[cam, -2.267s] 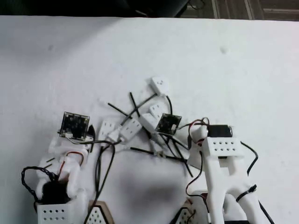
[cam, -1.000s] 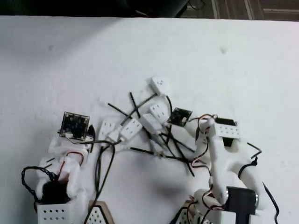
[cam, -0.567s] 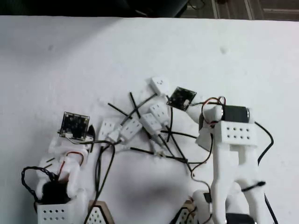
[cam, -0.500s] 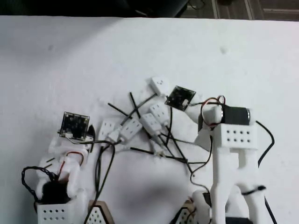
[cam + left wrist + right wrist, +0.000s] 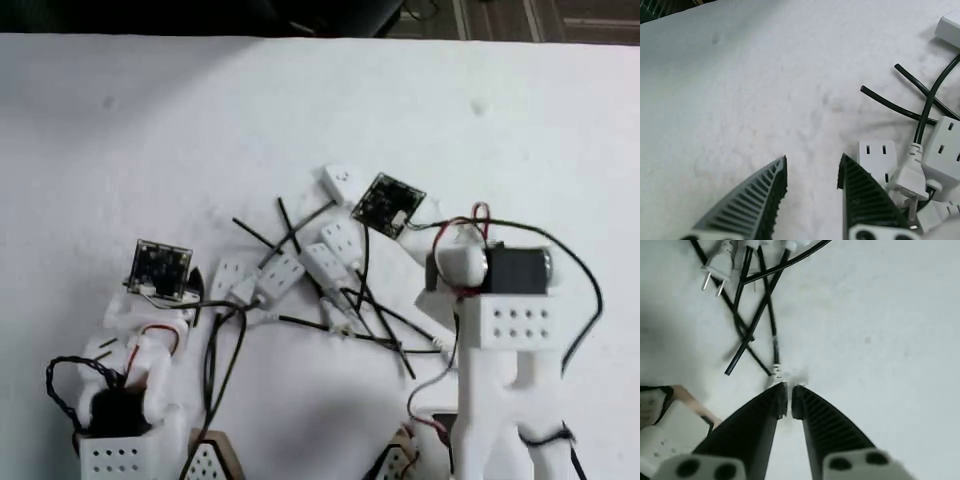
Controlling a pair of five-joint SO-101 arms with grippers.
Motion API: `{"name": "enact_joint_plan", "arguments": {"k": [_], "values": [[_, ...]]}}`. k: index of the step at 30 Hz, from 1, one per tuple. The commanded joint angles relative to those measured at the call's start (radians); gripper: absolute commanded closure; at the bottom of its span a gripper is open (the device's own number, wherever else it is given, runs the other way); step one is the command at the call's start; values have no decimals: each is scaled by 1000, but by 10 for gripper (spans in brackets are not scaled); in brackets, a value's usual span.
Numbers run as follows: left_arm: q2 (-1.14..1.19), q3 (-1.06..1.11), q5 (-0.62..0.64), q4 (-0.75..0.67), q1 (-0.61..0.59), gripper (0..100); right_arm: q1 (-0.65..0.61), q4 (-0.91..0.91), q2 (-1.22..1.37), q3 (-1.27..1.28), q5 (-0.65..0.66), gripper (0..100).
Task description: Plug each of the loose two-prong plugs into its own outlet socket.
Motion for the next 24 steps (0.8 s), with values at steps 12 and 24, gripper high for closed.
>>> {"name": "enact_joint_plan", "arguments": {"k": [12,24], "values": [[-10,-3,5,-15,-5,816,107,-168,363,247,72,790],[-10,9,5,-23,-5,816,102,-512,615,353,72,891]]}}
